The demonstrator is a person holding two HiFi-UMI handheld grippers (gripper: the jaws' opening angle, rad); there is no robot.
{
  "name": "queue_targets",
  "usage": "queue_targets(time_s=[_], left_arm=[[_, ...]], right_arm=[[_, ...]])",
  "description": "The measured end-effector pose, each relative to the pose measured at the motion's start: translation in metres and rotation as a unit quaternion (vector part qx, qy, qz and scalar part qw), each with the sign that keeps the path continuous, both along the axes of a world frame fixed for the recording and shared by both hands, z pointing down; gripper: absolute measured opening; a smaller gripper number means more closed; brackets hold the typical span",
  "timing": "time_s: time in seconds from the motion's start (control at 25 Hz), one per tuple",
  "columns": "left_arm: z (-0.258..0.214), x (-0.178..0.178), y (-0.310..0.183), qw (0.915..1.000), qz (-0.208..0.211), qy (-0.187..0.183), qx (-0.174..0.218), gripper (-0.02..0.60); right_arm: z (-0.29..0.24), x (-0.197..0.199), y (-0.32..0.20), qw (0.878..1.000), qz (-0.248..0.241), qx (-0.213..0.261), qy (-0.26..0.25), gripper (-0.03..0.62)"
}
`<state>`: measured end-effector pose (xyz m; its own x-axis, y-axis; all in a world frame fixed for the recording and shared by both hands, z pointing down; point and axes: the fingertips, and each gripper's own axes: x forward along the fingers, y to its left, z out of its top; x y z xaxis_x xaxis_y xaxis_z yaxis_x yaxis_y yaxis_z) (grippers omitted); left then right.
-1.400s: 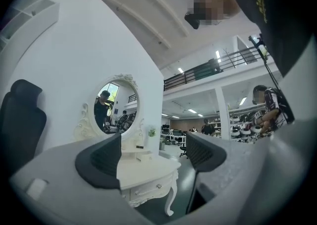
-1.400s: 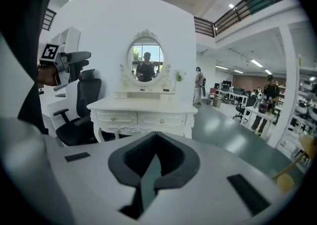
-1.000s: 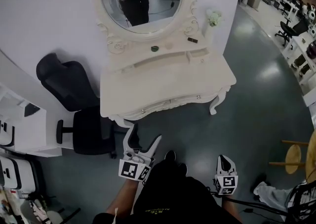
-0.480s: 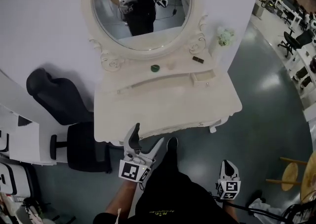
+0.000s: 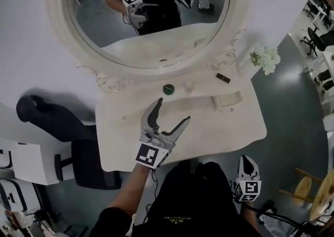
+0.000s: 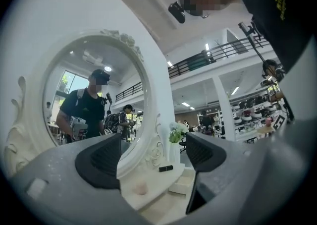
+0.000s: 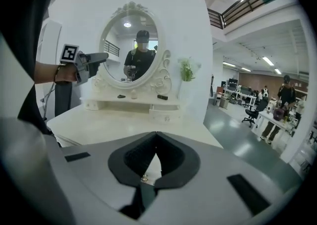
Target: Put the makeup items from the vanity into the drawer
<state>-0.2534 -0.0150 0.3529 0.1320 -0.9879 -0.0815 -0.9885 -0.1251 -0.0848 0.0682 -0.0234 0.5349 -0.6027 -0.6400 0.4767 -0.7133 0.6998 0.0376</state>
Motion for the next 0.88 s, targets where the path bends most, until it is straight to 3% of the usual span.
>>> queue_targets(time_s=[0.24,0.64,0.88], left_arm=[[0.043,-0.028,-0.082,0.9992,-0.015,0.021,-0.031,0.385],[0.134,-0.032,-0.153,0.9919,-0.017,0.021,-0.124,0.385],[0.156,-0.025,-0.171,0.9891,-0.016,0.027,-0.144,0.383]], right_arm=[[0.024,-0.019,-0.041,0.999,-0.025,-0.046,0.012,0.003],[0.042,-0.026,-0.076,0.996,-0.043,-0.072,0.014,0.003],[0.05,-0.02,-0.079,0.996,-0.029,-0.086,0.013,0.003]])
